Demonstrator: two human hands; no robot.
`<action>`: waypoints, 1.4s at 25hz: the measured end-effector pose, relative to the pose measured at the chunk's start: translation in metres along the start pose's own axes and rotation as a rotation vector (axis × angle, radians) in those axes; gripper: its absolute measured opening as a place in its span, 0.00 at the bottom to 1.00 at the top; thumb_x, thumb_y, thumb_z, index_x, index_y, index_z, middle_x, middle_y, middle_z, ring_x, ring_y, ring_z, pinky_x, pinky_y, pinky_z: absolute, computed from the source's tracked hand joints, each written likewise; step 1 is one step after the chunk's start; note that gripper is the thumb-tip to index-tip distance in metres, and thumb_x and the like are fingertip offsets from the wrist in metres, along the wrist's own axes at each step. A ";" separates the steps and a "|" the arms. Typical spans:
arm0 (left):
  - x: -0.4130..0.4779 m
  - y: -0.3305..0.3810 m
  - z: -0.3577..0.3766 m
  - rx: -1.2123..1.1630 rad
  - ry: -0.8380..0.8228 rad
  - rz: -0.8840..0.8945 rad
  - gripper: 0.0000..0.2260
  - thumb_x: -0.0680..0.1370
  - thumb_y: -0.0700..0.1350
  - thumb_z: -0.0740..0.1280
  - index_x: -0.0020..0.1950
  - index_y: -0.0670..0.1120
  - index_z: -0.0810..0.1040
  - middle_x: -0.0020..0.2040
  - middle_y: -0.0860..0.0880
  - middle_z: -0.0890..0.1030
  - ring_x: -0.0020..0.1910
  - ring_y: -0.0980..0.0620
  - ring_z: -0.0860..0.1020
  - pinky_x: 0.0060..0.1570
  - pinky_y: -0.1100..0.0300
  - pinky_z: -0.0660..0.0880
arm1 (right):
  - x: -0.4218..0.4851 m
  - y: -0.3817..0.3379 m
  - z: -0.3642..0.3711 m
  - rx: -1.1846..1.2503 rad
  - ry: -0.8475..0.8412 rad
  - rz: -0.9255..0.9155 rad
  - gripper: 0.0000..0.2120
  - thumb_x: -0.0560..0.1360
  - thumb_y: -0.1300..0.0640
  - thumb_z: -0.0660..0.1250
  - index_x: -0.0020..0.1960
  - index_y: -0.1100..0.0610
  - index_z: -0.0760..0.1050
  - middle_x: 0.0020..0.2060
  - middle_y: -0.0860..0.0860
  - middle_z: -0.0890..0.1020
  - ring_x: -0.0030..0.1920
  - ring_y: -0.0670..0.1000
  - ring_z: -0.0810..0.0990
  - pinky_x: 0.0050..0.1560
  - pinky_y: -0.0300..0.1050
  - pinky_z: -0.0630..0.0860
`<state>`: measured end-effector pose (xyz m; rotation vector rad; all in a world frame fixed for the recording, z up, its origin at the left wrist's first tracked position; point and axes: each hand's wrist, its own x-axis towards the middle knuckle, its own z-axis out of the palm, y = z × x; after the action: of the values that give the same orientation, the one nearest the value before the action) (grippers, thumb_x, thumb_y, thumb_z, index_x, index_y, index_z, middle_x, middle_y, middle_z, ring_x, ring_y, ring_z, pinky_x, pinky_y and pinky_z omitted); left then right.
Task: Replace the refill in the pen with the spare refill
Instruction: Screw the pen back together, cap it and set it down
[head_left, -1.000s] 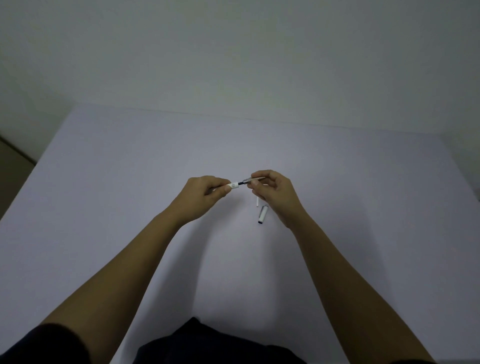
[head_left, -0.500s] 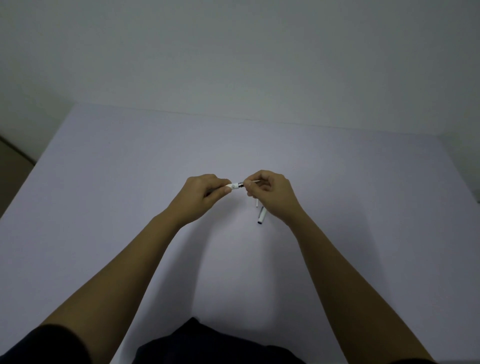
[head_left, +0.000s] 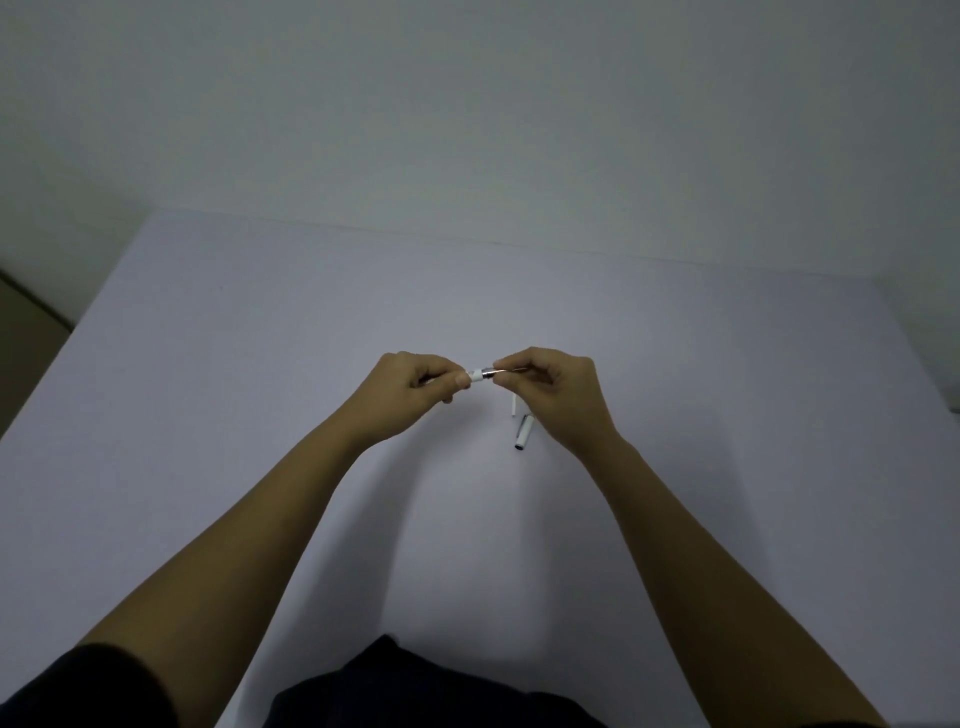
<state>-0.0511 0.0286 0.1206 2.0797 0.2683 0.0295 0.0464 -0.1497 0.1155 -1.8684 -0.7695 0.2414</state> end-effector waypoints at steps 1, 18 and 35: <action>-0.001 0.001 0.001 0.035 0.039 0.048 0.07 0.77 0.50 0.65 0.46 0.52 0.83 0.33 0.57 0.78 0.28 0.60 0.69 0.29 0.72 0.66 | 0.000 -0.002 0.001 -0.008 0.008 0.009 0.04 0.71 0.63 0.70 0.45 0.59 0.82 0.35 0.46 0.82 0.36 0.36 0.81 0.38 0.26 0.72; -0.008 0.002 -0.006 0.090 0.161 0.198 0.08 0.76 0.50 0.66 0.50 0.50 0.83 0.35 0.50 0.81 0.32 0.56 0.73 0.32 0.69 0.67 | 0.005 -0.025 -0.008 -0.014 -0.125 0.087 0.03 0.75 0.58 0.66 0.46 0.53 0.78 0.37 0.47 0.84 0.40 0.43 0.85 0.47 0.40 0.82; -0.009 0.009 -0.007 0.062 0.165 0.201 0.07 0.77 0.49 0.65 0.48 0.50 0.83 0.31 0.56 0.76 0.31 0.59 0.72 0.32 0.73 0.65 | 0.005 -0.027 -0.005 -0.121 -0.029 -0.014 0.06 0.74 0.52 0.67 0.46 0.54 0.78 0.36 0.45 0.81 0.37 0.39 0.81 0.43 0.35 0.78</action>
<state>-0.0594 0.0279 0.1328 2.1618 0.1608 0.3189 0.0419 -0.1444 0.1423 -1.9759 -0.8327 0.2172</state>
